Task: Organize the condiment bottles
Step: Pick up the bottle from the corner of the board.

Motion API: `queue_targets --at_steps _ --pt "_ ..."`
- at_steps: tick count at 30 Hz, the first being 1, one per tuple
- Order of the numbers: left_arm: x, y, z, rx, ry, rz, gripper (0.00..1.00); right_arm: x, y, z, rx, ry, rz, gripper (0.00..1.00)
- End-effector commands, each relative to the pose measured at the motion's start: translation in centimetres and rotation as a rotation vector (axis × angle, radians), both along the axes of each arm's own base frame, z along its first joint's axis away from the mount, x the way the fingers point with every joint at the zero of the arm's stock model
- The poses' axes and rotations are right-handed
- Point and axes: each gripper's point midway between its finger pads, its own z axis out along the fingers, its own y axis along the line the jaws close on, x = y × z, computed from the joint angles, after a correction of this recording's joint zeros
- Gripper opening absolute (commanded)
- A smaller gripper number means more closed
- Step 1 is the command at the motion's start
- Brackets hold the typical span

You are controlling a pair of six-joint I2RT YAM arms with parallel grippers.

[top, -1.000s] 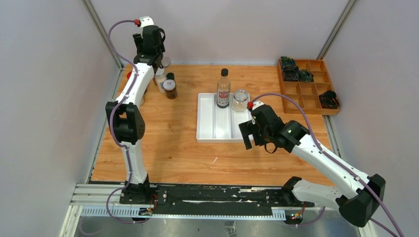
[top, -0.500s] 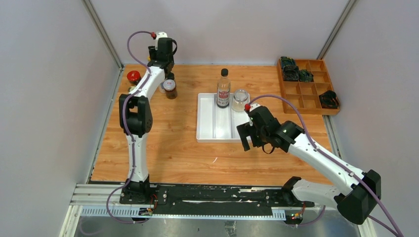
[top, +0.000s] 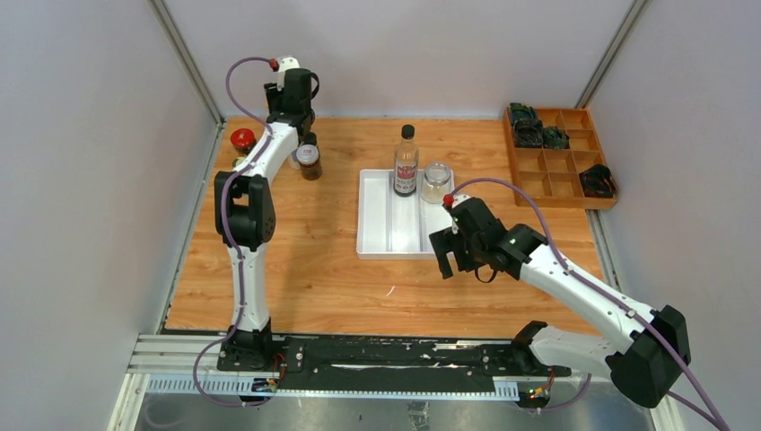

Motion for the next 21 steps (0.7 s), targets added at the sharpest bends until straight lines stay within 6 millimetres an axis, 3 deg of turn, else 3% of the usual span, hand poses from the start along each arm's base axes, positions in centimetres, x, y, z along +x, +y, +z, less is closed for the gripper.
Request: queue_targets --at_steps 1,5,11,21 --pt "-1.2 1.1 3.8 -0.017 -0.079 0.053 0.62 0.0 0.1 -0.9 0.003 0.021 0.009 0.96" --pt "-1.9 1.5 4.3 -0.014 -0.094 0.072 0.63 0.0 0.1 -1.1 0.006 0.026 0.01 0.96" --pt "-1.7 2.5 3.7 0.038 -0.067 0.131 0.75 -0.4 -0.1 -1.4 0.01 0.029 0.007 0.96" --pt "0.2 3.0 2.9 0.035 -0.075 0.139 0.71 -0.5 0.0 -1.7 0.012 0.042 0.009 0.96"
